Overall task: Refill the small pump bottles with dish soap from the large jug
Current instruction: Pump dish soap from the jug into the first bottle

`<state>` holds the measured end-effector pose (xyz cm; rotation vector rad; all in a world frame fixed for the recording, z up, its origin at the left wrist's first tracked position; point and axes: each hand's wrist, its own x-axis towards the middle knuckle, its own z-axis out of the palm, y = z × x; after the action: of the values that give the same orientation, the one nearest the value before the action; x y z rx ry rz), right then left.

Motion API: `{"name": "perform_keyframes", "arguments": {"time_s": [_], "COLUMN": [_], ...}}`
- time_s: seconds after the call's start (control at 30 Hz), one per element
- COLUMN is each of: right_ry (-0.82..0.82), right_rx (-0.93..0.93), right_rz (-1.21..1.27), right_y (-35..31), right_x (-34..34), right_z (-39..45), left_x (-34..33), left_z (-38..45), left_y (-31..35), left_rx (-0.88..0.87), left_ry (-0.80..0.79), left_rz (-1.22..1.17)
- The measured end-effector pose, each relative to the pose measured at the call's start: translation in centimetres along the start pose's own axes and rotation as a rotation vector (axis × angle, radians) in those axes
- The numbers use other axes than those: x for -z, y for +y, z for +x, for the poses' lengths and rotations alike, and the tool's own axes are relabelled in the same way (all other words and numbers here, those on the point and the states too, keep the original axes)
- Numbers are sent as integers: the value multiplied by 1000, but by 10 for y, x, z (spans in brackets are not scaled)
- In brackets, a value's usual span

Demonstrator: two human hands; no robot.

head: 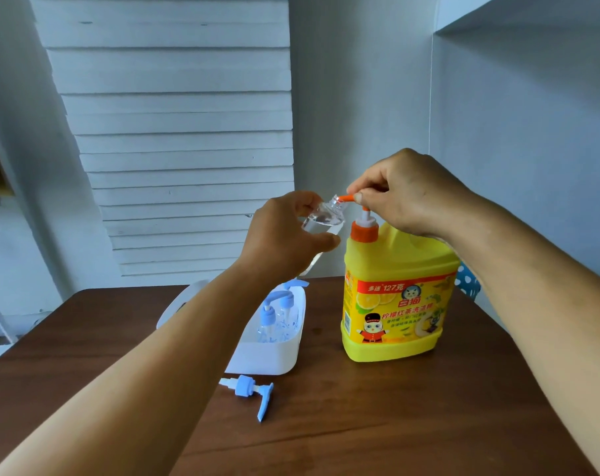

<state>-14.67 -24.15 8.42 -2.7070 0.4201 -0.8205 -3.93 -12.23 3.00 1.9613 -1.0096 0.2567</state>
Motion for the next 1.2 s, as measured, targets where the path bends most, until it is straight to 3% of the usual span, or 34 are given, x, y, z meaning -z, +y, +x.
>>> {"name": "perform_keyframes", "arguments": {"time_s": [1.2], "right_ry": [-3], "right_rx": [-25], "right_rz": [-3], "right_y": [1], "right_x": [-9], "right_z": [-3], "left_x": [-4], "left_z": [-4], "left_y": [-3], "left_rx": [20], "left_ry": [-3], "left_rz": [38]}}
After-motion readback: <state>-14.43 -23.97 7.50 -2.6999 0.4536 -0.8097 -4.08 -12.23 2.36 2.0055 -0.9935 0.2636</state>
